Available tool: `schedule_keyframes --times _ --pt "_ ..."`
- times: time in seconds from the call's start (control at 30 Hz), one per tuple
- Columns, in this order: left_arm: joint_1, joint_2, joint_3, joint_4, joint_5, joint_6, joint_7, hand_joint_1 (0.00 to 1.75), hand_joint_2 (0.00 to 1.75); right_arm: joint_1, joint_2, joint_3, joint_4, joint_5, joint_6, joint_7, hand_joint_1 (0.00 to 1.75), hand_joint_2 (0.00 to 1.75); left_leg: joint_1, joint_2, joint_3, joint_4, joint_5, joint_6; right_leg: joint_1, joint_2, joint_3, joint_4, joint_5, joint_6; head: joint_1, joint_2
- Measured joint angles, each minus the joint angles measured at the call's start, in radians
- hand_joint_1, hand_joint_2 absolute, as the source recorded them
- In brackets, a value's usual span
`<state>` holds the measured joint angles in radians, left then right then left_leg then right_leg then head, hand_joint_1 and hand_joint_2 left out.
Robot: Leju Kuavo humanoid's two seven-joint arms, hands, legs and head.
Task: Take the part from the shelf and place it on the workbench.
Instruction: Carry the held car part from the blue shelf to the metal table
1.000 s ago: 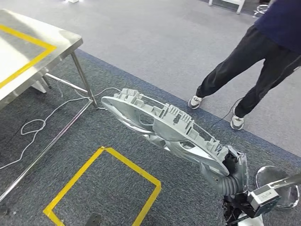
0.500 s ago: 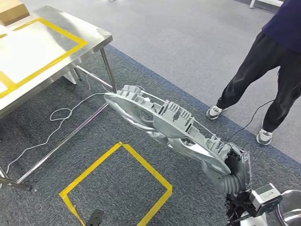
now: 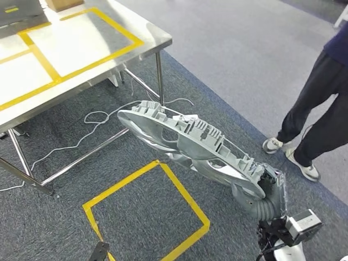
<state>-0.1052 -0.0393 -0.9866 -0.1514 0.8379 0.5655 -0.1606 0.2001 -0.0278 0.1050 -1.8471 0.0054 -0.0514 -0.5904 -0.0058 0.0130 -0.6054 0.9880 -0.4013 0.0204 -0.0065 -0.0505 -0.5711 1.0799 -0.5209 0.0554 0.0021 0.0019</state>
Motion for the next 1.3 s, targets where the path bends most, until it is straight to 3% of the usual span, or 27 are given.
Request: schedule_keyframes --times 0.03,0.13,0.2,0.23,0.27,0.33,0.37,0.4,0.47,0.5,0.57,0.63,0.7,0.73,0.8,0.83,0.9,0.93,1.0,1.07,1.13,1.2,1.23,1.27,1.3 --pt "0.0 0.0 0.0 0.0 0.0 0.009 -0.004 0.0 1.75 0.0 0.0 -0.001 0.001 -0.002 0.001 0.0 1.75 1.75 0.001 -0.004 0.0 0.0 0.0 0.002 -0.001 0.016 -0.008 0.018 -0.011 0.001 0.002 0.0" --pt "0.0 -0.001 0.0 0.0 -0.002 0.018 -0.007 0.0 1.75 0.0 0.0 -0.002 0.002 -0.003 0.001 -0.001 1.75 1.75 0.001 -0.008 0.0 0.0 0.0 0.004 -0.001 0.024 -0.021 0.045 -0.024 0.002 0.003 0.0" --pt "0.001 -0.003 0.0 0.0 -0.007 0.034 -0.011 0.0 1.75 0.002 0.0 -0.003 0.003 -0.003 0.002 -0.002 1.75 1.75 0.002 -0.017 0.0 0.0 0.0 0.006 -0.002 0.035 -0.051 0.106 -0.053 0.004 0.005 0.0" --pt "0.004 -0.006 -0.002 0.0 -0.019 0.053 0.001 0.0 1.75 0.006 0.0 -0.006 0.005 -0.002 0.001 -0.003 1.75 1.75 0.002 -0.036 0.001 0.001 -0.001 0.007 -0.002 0.041 -0.073 0.139 -0.052 0.005 0.006 0.0" --pt "0.008 -0.009 -0.006 0.0 -0.032 0.07 0.018 0.0 1.75 0.009 0.0 -0.01 0.006 0.001 0.001 -0.004 1.75 1.75 0.003 -0.057 0.002 0.001 -0.001 0.006 -0.004 0.049 -0.08 0.138 -0.034 0.006 0.006 0.0" --pt "0.016 -0.012 -0.019 0.001 -0.063 0.1 0.061 0.0 1.75 0.015 0.0 -0.018 0.01 0.001 -0.001 -0.006 1.75 1.75 0.005 -0.105 0.004 0.006 -0.004 0.0 -0.011 0.088 -0.054 0.051 0.034 0.008 0.006 0.0" --pt "0.016 -0.012 -0.026 0.001 -0.072 0.105 0.071 0.0 1.75 0.014 0.0 -0.021 0.012 -0.004 -0.002 -0.006 1.75 1.75 0.005 -0.118 0.002 0.009 -0.005 -0.006 -0.015 0.108 -0.028 -0.006 0.054 0.007 0.006 0.0" --pt "0.017 -0.012 -0.034 0.001 -0.079 0.109 0.077 0.0 1.75 0.013 0.0 -0.024 0.015 -0.008 -0.002 -0.006 1.75 1.75 0.005 -0.129 -0.002 0.011 -0.004 -0.012 -0.017 0.123 -0.012 -0.037 0.06 0.005 0.005 0.0" --pt "0.02 -0.008 -0.047 0.002 -0.086 0.114 0.08 0.0 1.75 0.011 0.0 -0.027 0.021 -0.005 -0.002 -0.008 1.75 1.75 0.008 -0.149 -0.01 0.012 0.002 -0.024 -0.015 0.117 -0.005 -0.047 0.057 -0.005 0.004 0.0" --pt "0.023 -0.005 -0.051 0.002 -0.085 0.115 0.08 0.0 1.75 0.01 0.0 -0.027 0.024 0.0 -0.002 -0.009 1.75 1.75 0.01 -0.149 -0.013 0.012 0.001 -0.03 -0.014 0.106 -0.004 -0.047 0.059 -0.011 0.005 0.0" --pt "0.025 -0.001 -0.055 0.002 -0.08 0.116 0.075 0.0 1.75 0.01 0.0 -0.029 0.027 0.006 -0.001 -0.01 1.75 1.75 0.007 -0.107 -0.032 0.048 -0.023 -0.04 -0.014 0.083 0.0 -0.052 0.061 -0.025 -0.001 0.0" --pt "0.021 0.0 -0.055 0.002 -0.076 0.113 0.066 0.0 1.75 0.009 0.0 -0.031 0.029 0.007 -0.001 -0.012 1.75 1.75 0.005 -0.046 -0.09 0.164 -0.081 -0.048 -0.013 0.056 0.002 -0.054 0.06 -0.034 -0.008 0.0" --pt "0.018 -0.001 -0.056 0.002 -0.075 0.106 0.06 0.0 1.75 0.009 0.0 -0.033 0.033 0.008 -0.002 -0.012 1.75 1.75 0.007 -0.026 -0.15 0.28 -0.12 -0.052 -0.011 0.028 0.002 -0.054 0.057 -0.037 -0.009 0.0" --pt "0.018 -0.002 -0.057 0.002 -0.075 0.103 0.058 0.0 1.75 0.008 0.0 -0.034 0.035 0.009 -0.002 -0.012 1.75 1.75 0.008 -0.023 -0.157 0.293 -0.114 -0.051 -0.011 0.015 0.003 -0.054 0.056 -0.038 -0.009 0.0" --pt "0.018 -0.002 -0.058 0.002 -0.075 0.099 0.058 0.0 1.75 0.006 0.0 -0.034 0.037 0.01 -0.002 -0.012 1.75 1.75 0.006 -0.01 -0.112 0.208 -0.056 -0.046 -0.01 -0.009 0.008 -0.054 0.052 -0.036 -0.009 0.0" --pt "0.016 -0.002 -0.059 0.002 -0.076 0.099 0.058 0.0 1.75 0.004 0.0 -0.034 0.037 0.01 -0.002 -0.012 1.75 1.75 0.003 0.014 -0.074 0.139 -0.026 -0.041 -0.008 -0.019 0.012 -0.053 0.05 -0.033 -0.009 0.0" --pt "0.01 -0.004 -0.059 0.002 -0.076 0.097 0.058 0.0 1.75 -0.001 0.0 -0.034 0.038 0.01 -0.003 -0.012 1.75 1.75 -0.005 0.053 -0.02 0.039 -0.001 -0.03 -0.001 -0.039 0.017 -0.052 0.042 -0.024 -0.009 0.0" --pt "0.007 -0.005 -0.059 0.002 -0.076 0.096 0.058 0.0 1.75 -0.003 0.0 -0.033 0.038 0.011 -0.004 -0.011 1.75 1.75 -0.008 0.059 -0.012 0.02 -0.003 -0.026 0.003 -0.049 0.02 -0.052 0.039 -0.019 -0.008 0.0" --pt "0.007 -0.006 -0.06 0.002 -0.077 0.093 0.061 0.0 1.75 -0.005 0.0 -0.033 0.039 0.013 -0.007 -0.01 1.75 1.75 -0.006 0.035 -0.013 0.014 -0.004 -0.017 0.004 -0.068 0.025 -0.055 0.032 -0.009 -0.006 0.0" --pt "0.011 -0.005 -0.06 0.002 -0.076 0.091 0.065 0.0 1.75 -0.006 0.0 -0.033 0.039 0.013 -0.011 -0.009 1.75 1.75 0.0 0.011 -0.011 0.01 -0.002 -0.006 0.001 -0.038 0.015 -0.026 0.009 0.001 -0.002 0.0" --pt "0.011 -0.005 -0.06 0.002 -0.075 0.09 0.067 0.0 1.75 -0.005 0.0 -0.033 0.04 0.009 -0.015 -0.01 1.75 1.75 0.004 -0.007 -0.01 0.009 -0.002 0.003 -0.002 0.021 -0.036 0.084 -0.048 0.007 0.006 0.0" --pt "0.011 -0.005 -0.06 0.002 -0.073 0.088 0.067 0.0 1.75 -0.003 0.0 -0.033 0.041 0.0 -0.017 -0.014 1.75 1.75 0.004 -0.024 -0.01 0.009 -0.003 0.007 -0.003 0.045 -0.105 0.211 -0.095 0.009 0.01 0.0" --pt "0.012 -0.004 -0.06 0.002 -0.073 0.087 0.067 0.0 1.75 -0.002 0.001 -0.033 0.041 -0.005 -0.017 -0.017 1.75 1.75 0.004 -0.032 -0.008 0.009 -0.003 0.007 -0.003 0.048 -0.123 0.234 -0.091 0.01 0.011 0.0" --pt "0.012 -0.003 -0.06 0.002 -0.072 0.086 0.067 0.0 1.75 -0.002 0.001 -0.033 0.041 -0.008 -0.018 -0.018 1.75 1.75 0.004 -0.039 -0.006 0.01 -0.004 0.006 -0.004 0.048 -0.122 0.217 -0.066 0.01 0.011 0.0" --pt "0.013 -0.002 -0.06 0.002 -0.072 0.086 0.067 0.0 1.75 -0.002 0.001 -0.033 0.041 -0.01 -0.019 -0.019 1.75 1.75 0.005 -0.044 -0.003 0.01 -0.006 0.004 -0.005 0.049 -0.102 0.161 -0.025 0.01 0.011 0.0"
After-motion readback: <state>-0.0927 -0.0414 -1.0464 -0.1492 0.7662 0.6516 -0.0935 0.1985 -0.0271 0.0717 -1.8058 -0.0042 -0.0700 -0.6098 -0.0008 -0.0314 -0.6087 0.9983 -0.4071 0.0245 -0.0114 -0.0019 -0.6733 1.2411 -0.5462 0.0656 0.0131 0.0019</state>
